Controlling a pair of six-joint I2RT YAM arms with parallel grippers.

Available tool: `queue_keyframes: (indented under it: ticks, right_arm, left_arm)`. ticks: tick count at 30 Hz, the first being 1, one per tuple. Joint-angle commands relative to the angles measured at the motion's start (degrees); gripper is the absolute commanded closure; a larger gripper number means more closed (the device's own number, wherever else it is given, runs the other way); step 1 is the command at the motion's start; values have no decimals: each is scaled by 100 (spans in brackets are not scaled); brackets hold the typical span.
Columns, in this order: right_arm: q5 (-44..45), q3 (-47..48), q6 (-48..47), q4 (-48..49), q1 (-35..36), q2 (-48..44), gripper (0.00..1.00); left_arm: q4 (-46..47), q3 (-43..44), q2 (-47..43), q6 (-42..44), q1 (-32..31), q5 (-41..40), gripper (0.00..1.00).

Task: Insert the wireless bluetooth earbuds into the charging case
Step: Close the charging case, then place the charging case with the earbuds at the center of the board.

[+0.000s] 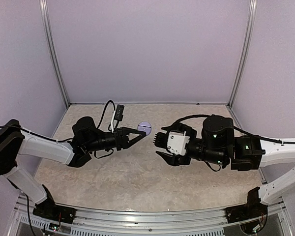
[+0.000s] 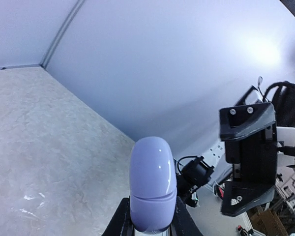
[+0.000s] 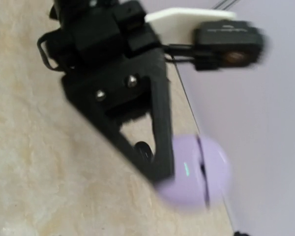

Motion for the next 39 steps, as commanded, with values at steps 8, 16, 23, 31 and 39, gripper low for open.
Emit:
queue_keyframes:
  ticks: [8,16,23,31,39]
  right_arm:
    - [-2449,-441,2240,674,-1504,-760,20]
    - [-3681,-211,3475,661,-2458,-160,18]
    - [-4353,73,4487,604,-3165,446,13]
    - [-4487,389,5757,548,-3770,1166,7]
    - [-4536,680,6428,510,-4041,1719,0]
  left_arm:
    - [-1277,-575,108,-952,1970,-1066,100]
    - [-1999,-251,961,-914,2410,-1213,99]
    - [-2498,208,1634,-943,2534,-1331,96]
    - [-3104,629,2058,-841,2546,-1547,88]
    - [-3320,724,2262,-819,2559,-1658,64]
